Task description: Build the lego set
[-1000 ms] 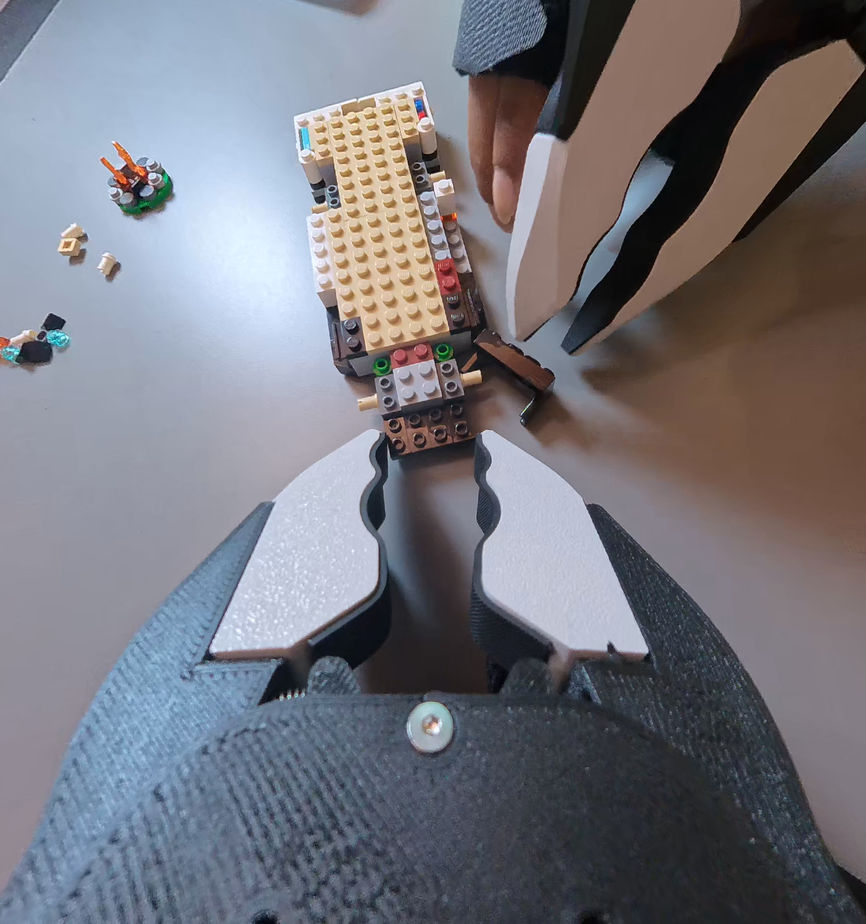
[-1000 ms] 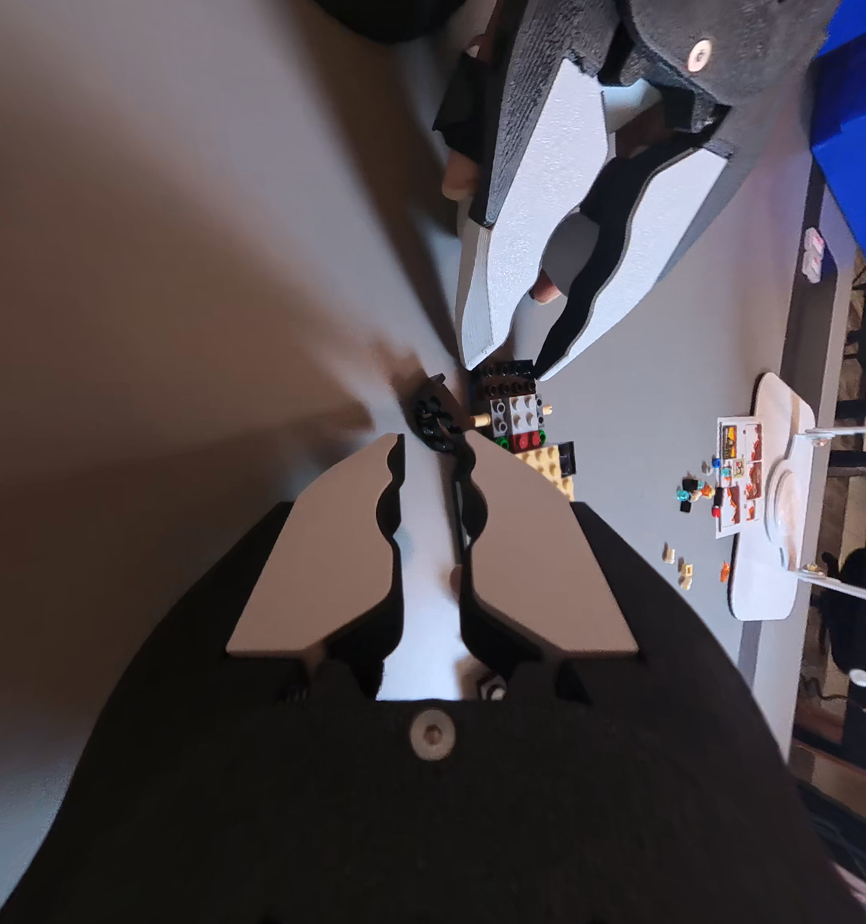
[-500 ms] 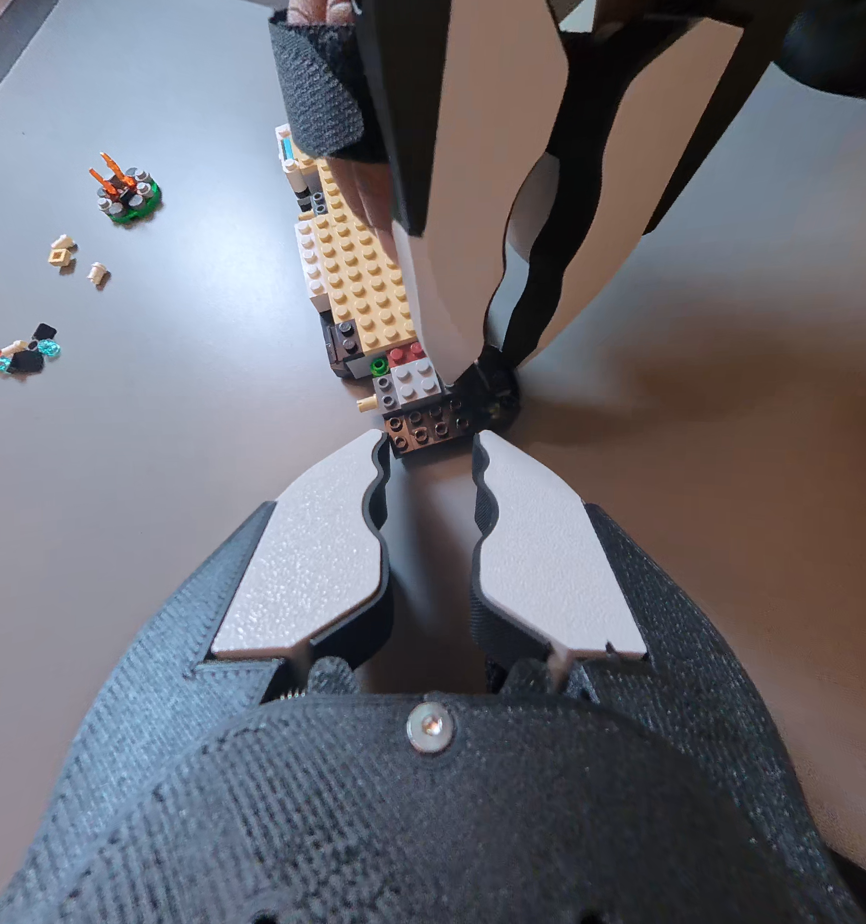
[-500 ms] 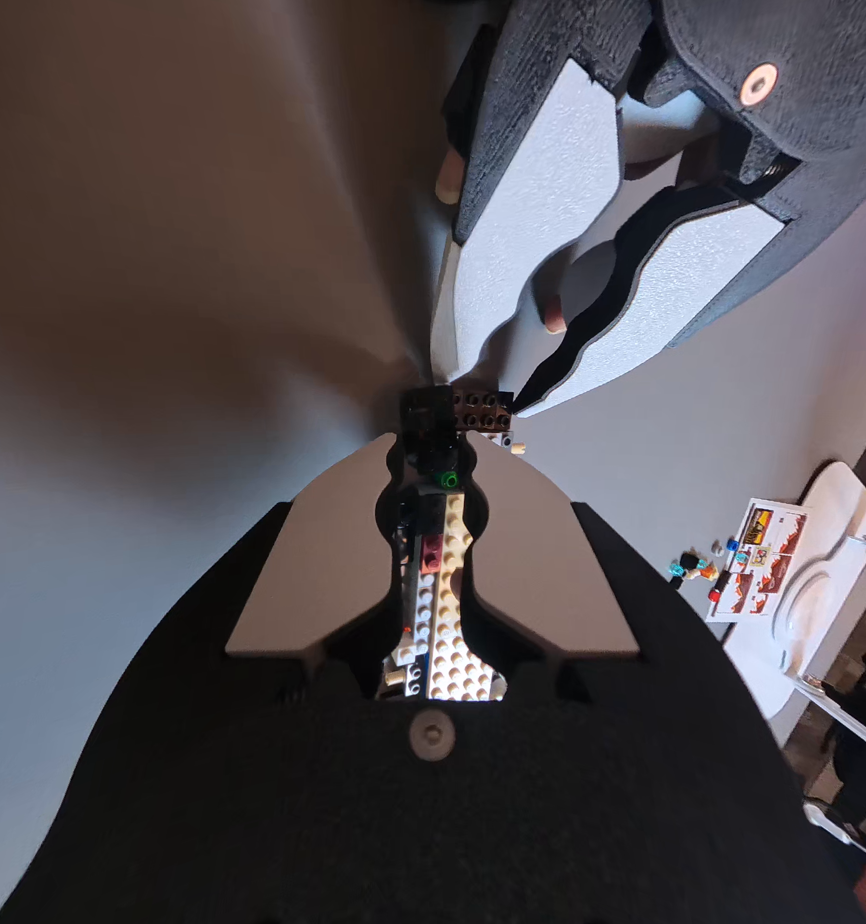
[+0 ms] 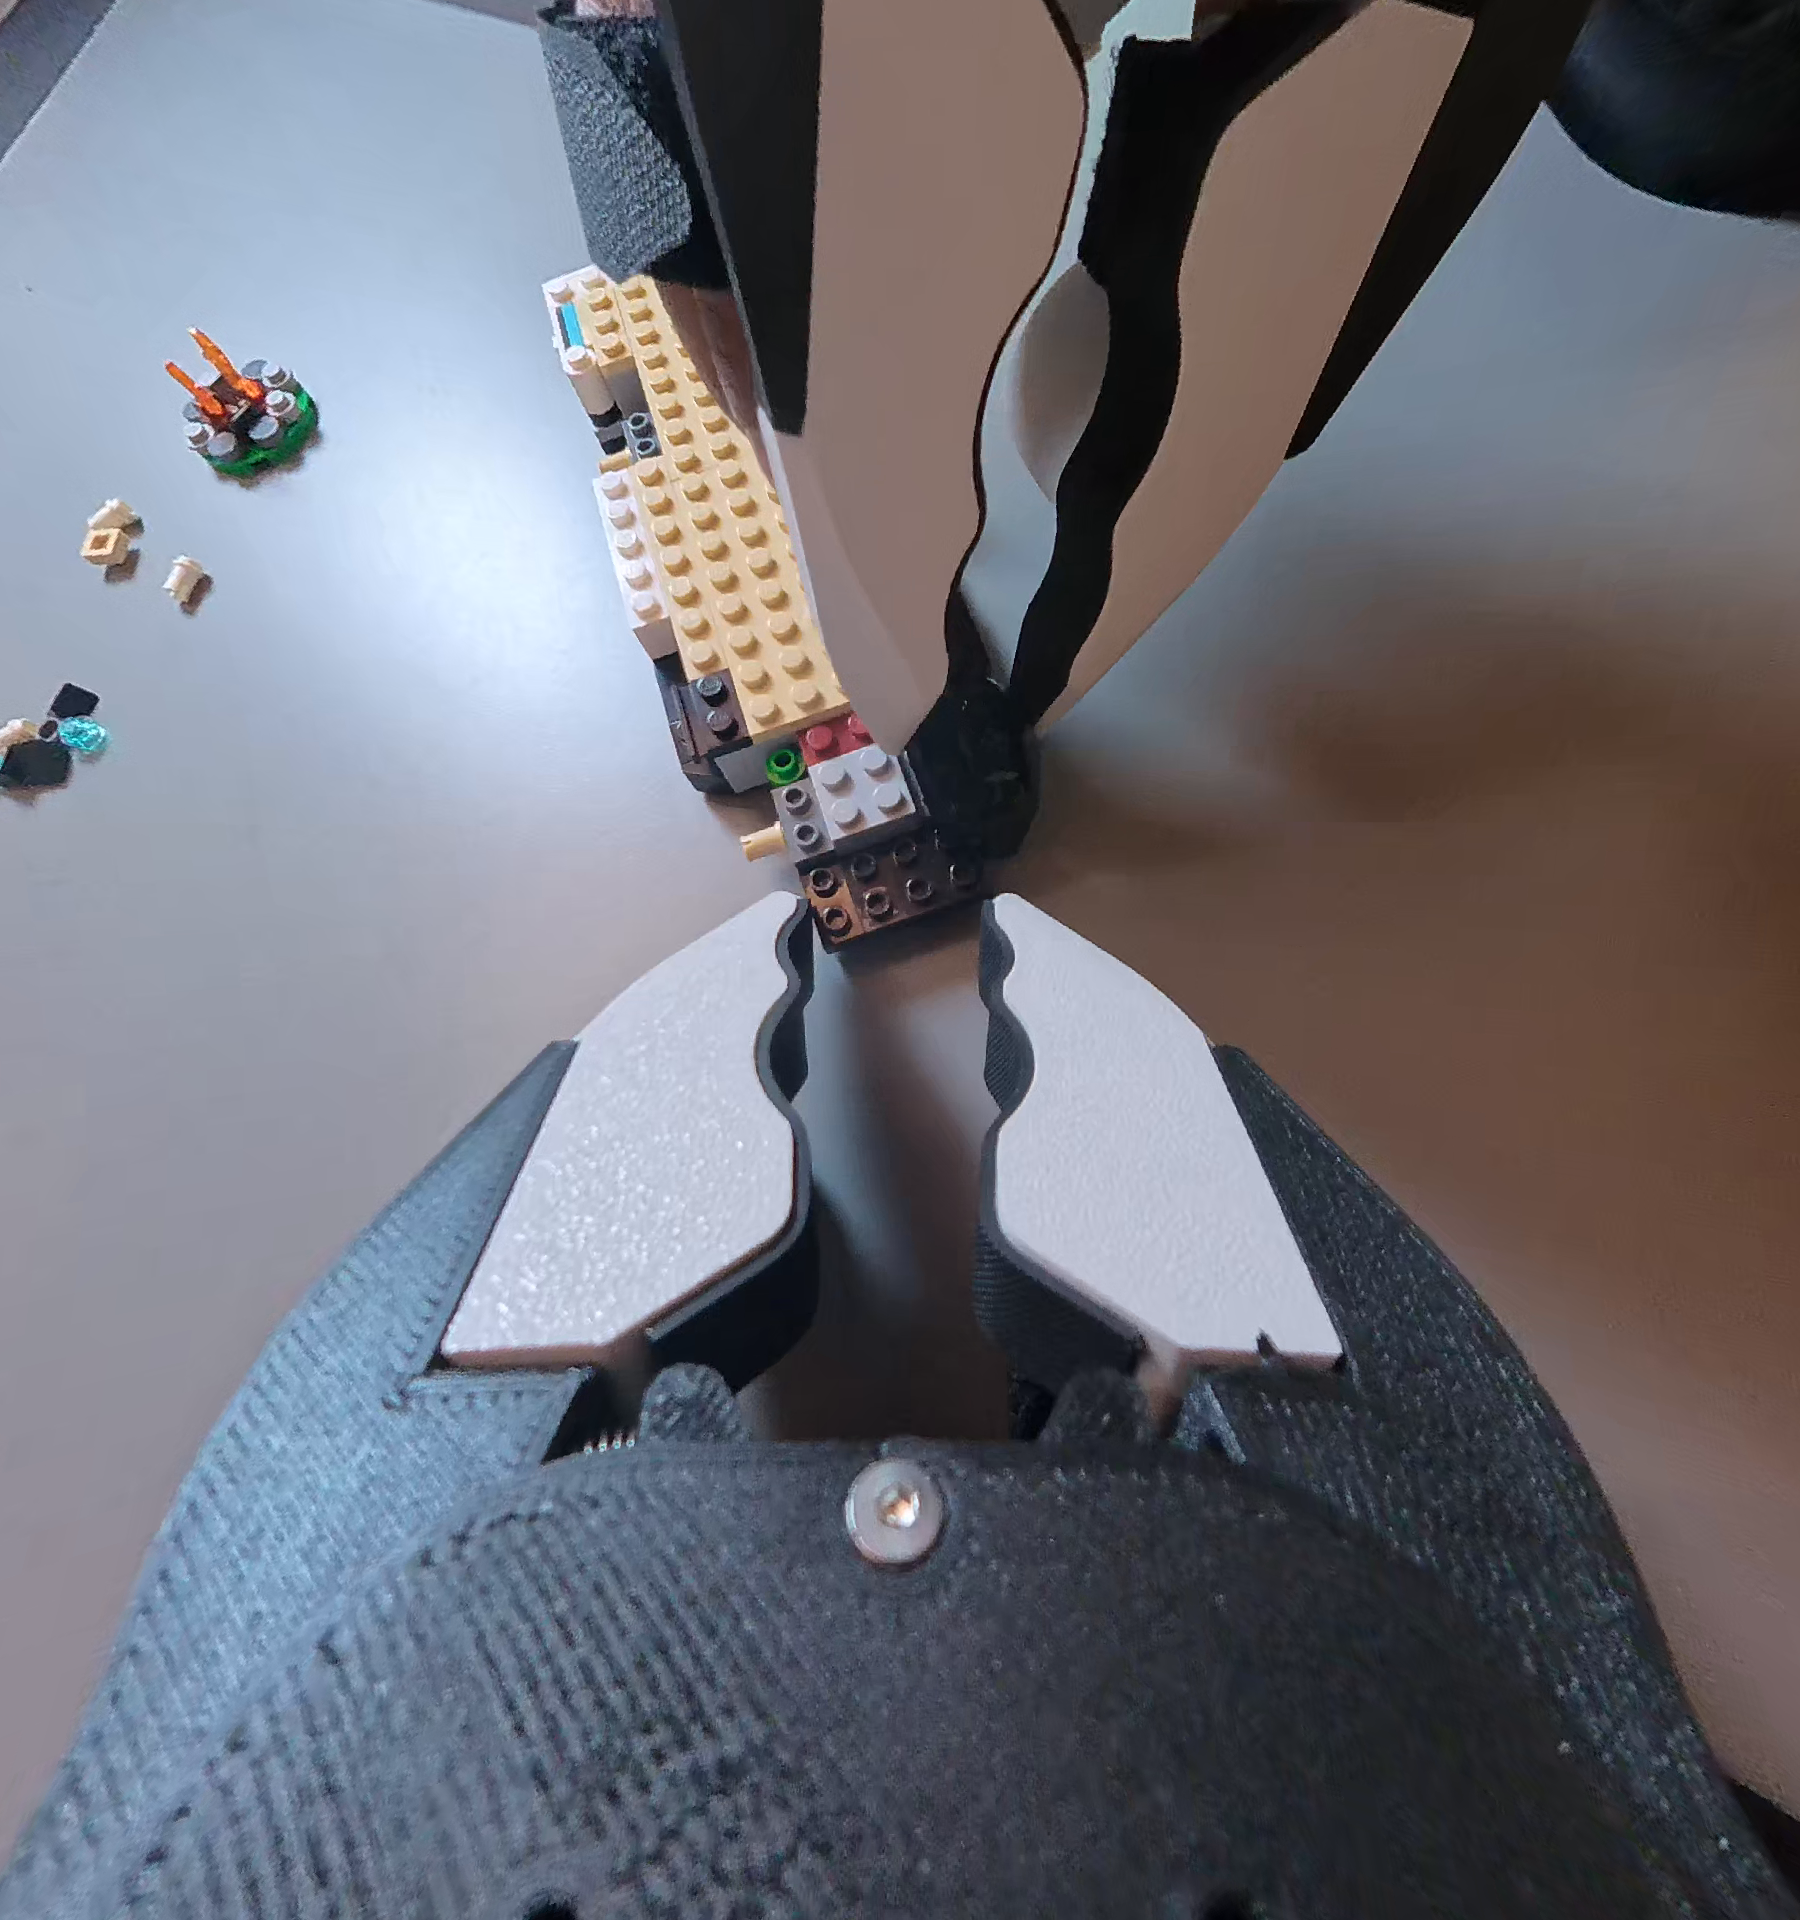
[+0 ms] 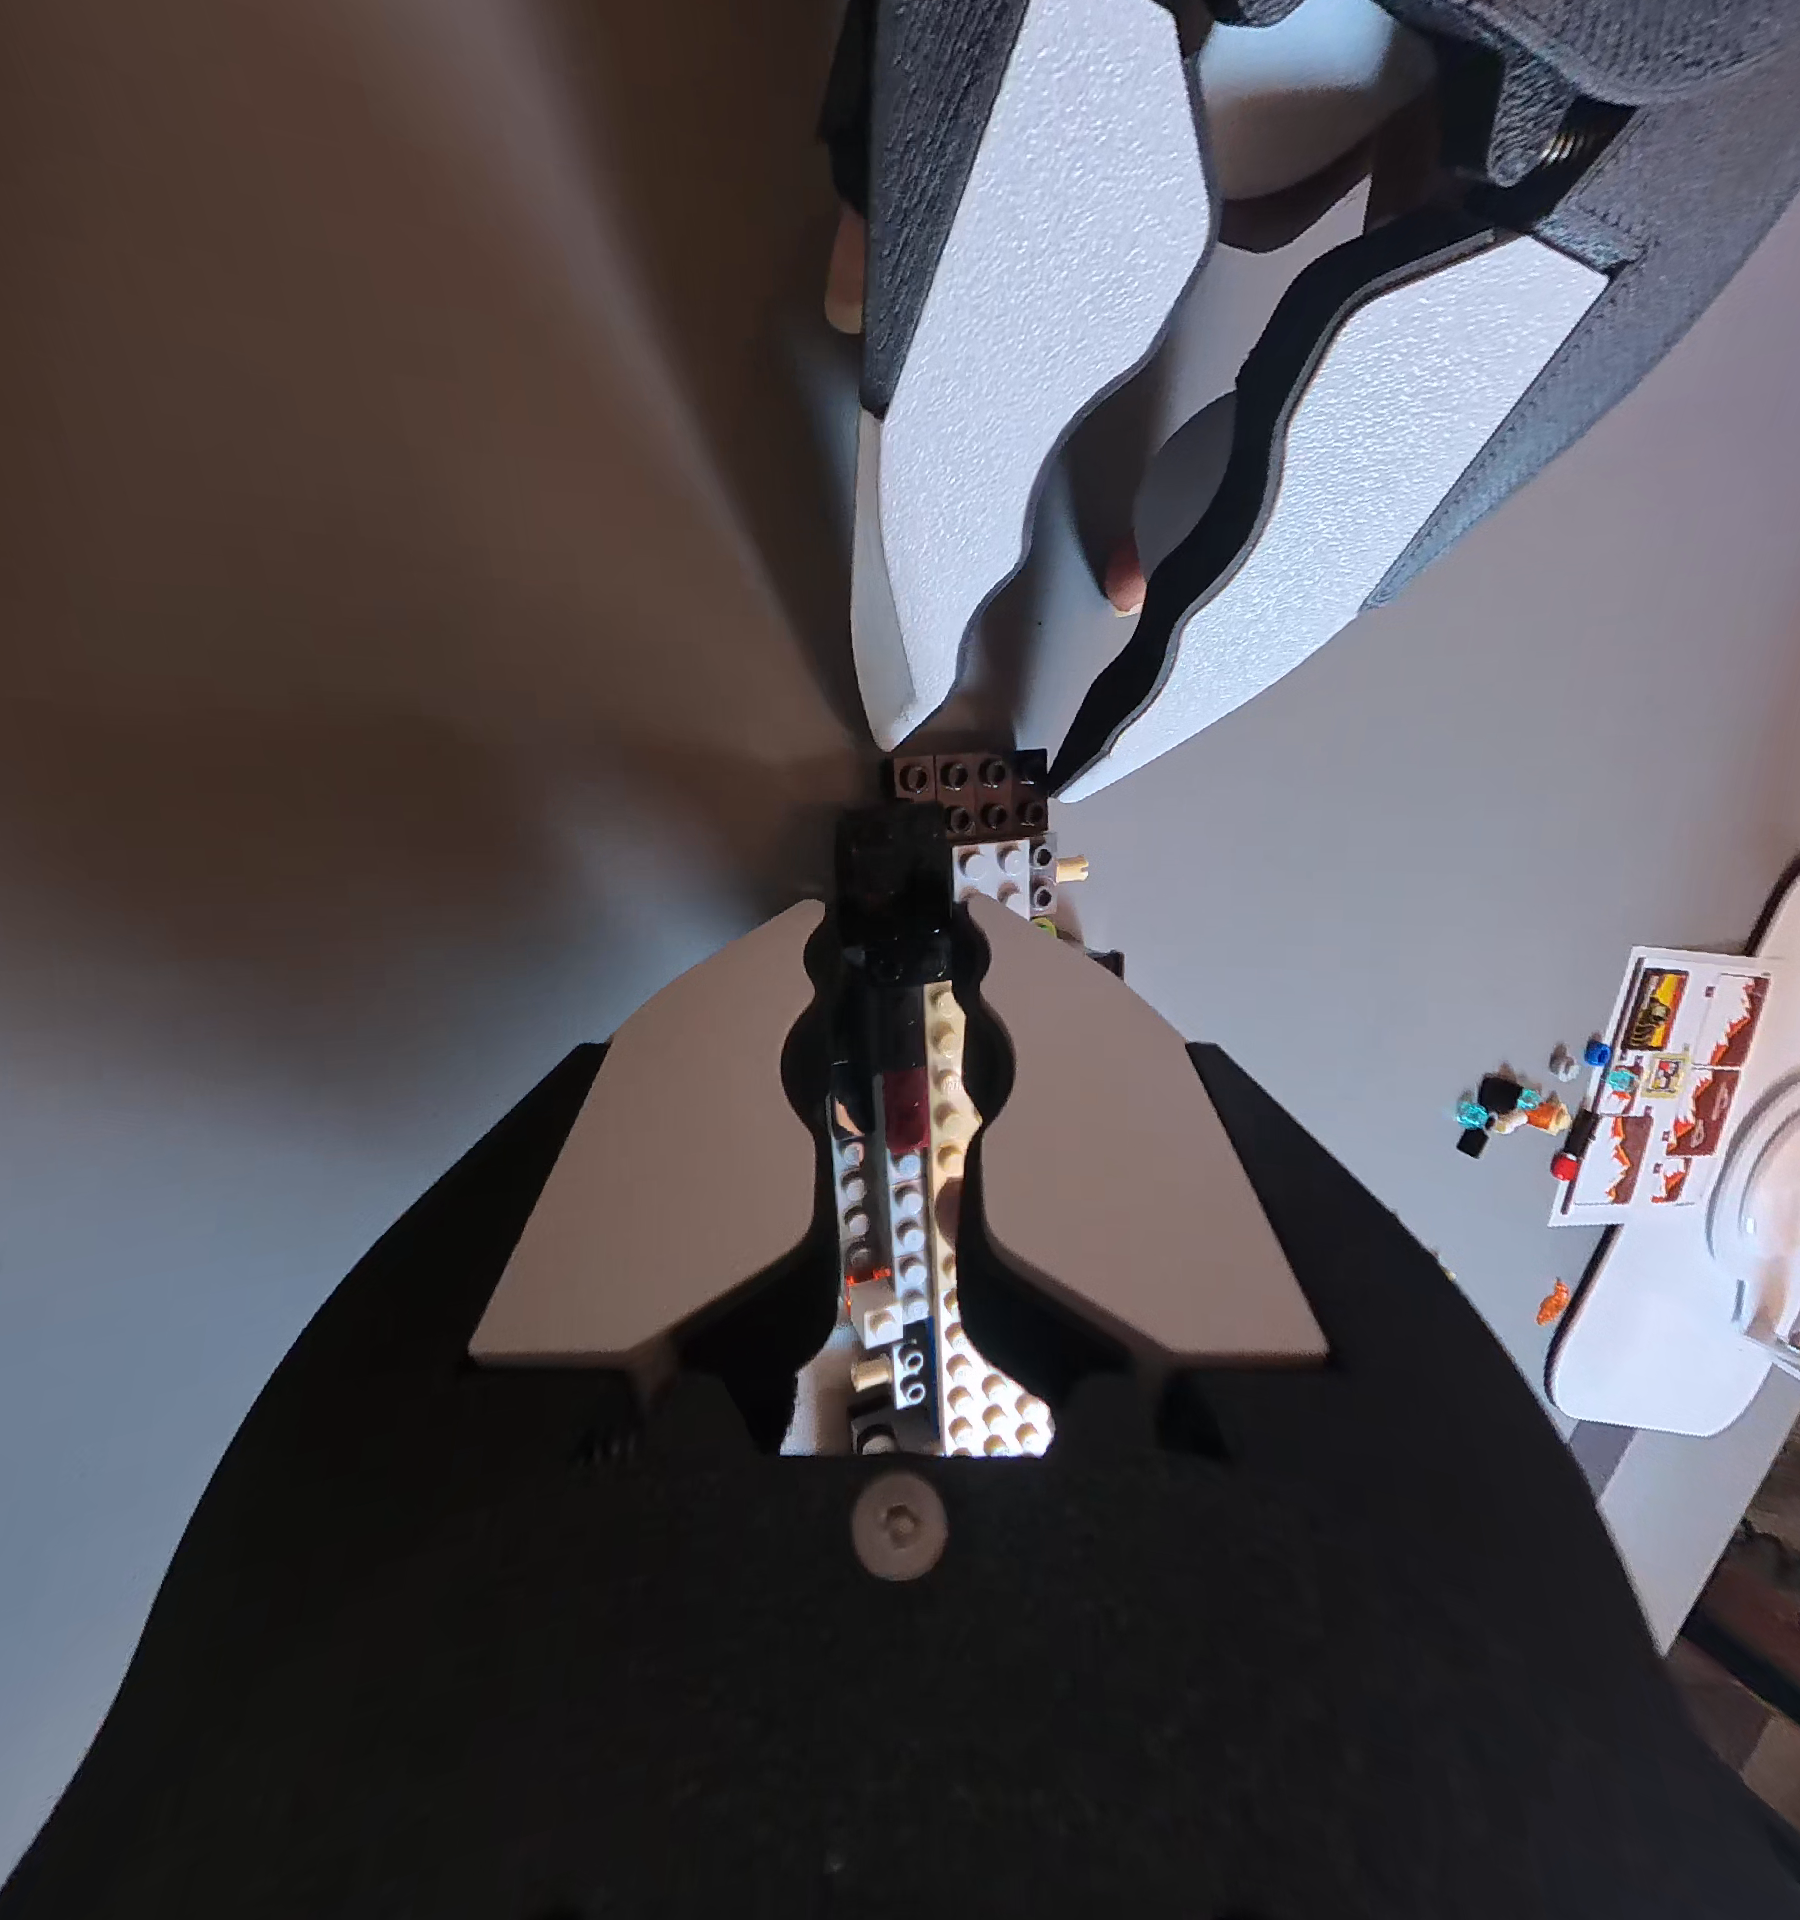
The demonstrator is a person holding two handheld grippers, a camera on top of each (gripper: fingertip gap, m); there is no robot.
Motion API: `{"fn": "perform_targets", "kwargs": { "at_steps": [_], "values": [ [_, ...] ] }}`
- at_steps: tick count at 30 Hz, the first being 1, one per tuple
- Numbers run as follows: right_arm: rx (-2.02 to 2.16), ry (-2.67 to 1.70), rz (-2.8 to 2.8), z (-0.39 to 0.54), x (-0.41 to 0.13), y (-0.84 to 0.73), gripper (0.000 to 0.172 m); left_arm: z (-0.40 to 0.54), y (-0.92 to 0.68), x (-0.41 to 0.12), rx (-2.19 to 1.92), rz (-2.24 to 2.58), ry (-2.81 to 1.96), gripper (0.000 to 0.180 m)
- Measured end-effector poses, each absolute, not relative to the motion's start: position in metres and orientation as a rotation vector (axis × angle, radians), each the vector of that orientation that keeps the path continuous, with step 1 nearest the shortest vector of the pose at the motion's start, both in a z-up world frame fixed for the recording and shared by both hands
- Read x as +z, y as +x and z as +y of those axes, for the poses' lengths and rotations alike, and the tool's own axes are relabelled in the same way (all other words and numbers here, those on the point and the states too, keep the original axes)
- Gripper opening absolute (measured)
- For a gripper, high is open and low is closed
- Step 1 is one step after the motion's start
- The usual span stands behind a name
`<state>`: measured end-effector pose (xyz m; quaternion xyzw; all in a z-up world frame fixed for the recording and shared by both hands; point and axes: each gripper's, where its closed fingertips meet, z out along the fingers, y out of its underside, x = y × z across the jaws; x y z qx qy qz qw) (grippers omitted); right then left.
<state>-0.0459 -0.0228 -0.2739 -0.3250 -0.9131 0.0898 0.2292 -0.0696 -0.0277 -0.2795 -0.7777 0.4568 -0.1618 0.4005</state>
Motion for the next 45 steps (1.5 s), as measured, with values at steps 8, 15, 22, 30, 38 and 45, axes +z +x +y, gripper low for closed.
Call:
{"fn": "perform_targets", "kwargs": {
  "at_steps": [8,15,22,30,38,45],
  "values": [
    [0.267,-0.896,-2.468,-0.0202,-0.267,-0.0496,0.023,-0.0278,-0.0695,-0.2797,-0.41,1.154,-1.966,0.03],
    [0.281,-0.853,-2.388,-0.0275,-0.2679,-0.0487,0.012,-0.0272,-0.0689,-0.2797,-0.41,1.15,-1.966,0.03],
    [0.254,-0.862,-2.377,-0.028,-0.2705,-0.0477,0.012,-0.0269,-0.0666,-0.2801,-0.407,1.148,-1.97,0.033],
    [0.312,-0.935,-2.467,-0.0265,-0.2693,-0.05,0.012,-0.0258,-0.0664,-0.2801,-0.41,1.139,-1.973,0.034],
    [0.303,-0.948,-2.452,-0.0244,-0.2691,-0.053,0.012,-0.026,-0.0666,-0.28,-0.412,1.134,-1.972,0.034],
    [0.227,-0.899,-2.402,-0.023,-0.2685,-0.0478,0.011,-0.0262,-0.0664,-0.2798,-0.405,1.136,-1.966,0.032]
  ]
}}
